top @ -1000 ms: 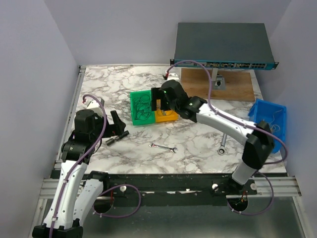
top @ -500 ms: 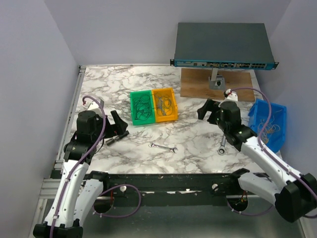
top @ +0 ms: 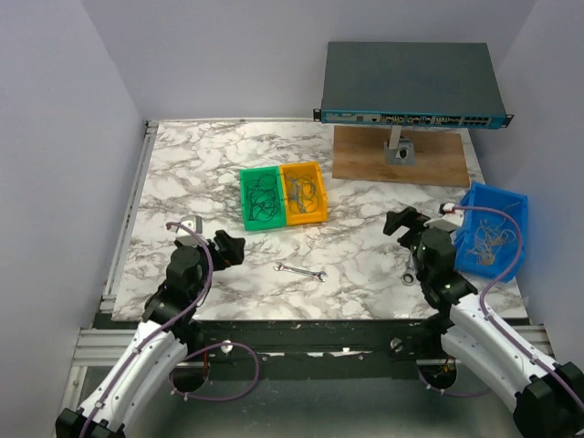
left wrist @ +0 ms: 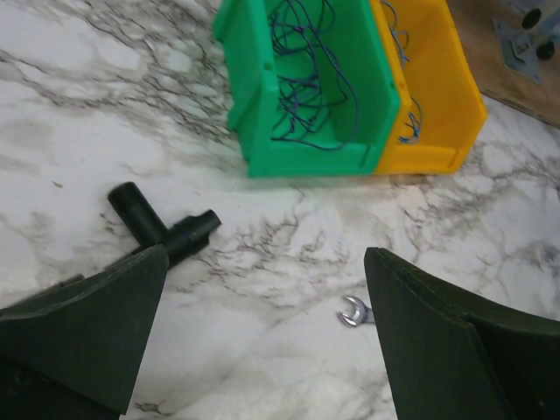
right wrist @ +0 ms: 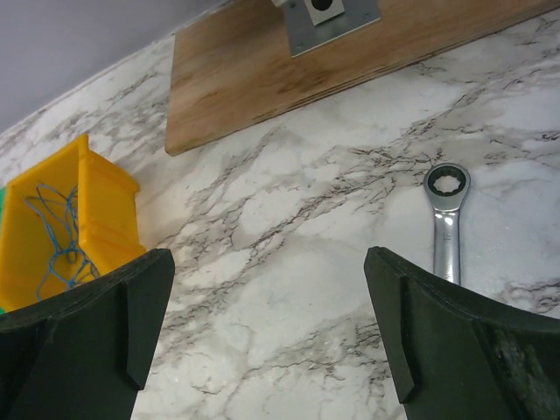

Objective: Untangle the cables

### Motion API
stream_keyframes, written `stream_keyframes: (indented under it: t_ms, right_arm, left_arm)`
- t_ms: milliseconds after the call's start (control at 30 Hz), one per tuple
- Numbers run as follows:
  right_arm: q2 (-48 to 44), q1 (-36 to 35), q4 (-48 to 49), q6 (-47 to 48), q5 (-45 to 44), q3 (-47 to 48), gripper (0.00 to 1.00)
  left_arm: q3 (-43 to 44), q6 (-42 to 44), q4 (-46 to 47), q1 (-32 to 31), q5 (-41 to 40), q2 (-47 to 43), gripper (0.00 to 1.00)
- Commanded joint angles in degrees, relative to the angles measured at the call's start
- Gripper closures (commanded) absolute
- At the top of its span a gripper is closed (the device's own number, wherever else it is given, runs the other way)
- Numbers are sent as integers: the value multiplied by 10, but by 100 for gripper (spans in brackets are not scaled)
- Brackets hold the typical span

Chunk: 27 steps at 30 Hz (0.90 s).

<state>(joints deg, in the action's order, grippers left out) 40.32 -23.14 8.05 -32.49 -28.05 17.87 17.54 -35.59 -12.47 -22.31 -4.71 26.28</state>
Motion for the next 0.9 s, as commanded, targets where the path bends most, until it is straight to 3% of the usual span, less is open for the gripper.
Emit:
stream_keyframes:
  t_ms: [0,167,300,433,533,700,800,867]
  right_arm:
    - [-16,1,161,133,46,-54,1]
    - [101,2,223,218,-14,-23,1]
    - [206,19,379,263,-13,-42,1]
    - [303,65,477,272,14,-44,0]
    - [358,115,519,249,82,-45,0]
    - [429,131,585,268,75,-43,0]
    - [486,134,723,249,-1,-75,0]
    - [488,136,680,266,72,-66,0]
  left_arm:
    - [-101,85,208,-4,-155,-72,1]
    - [-157,191,347,-4,-191,-118,1]
    - [-168,331,423,-3,-207,-83,1]
    - [-202,383,588,22,-208,61,1]
    - [-214,371,721,83,-132,167,2]
    - [-160,368,785,149,-36,297,5]
    - [-142,381,872,167,16,398,7]
    - [-119,373,895,175,7,465,5]
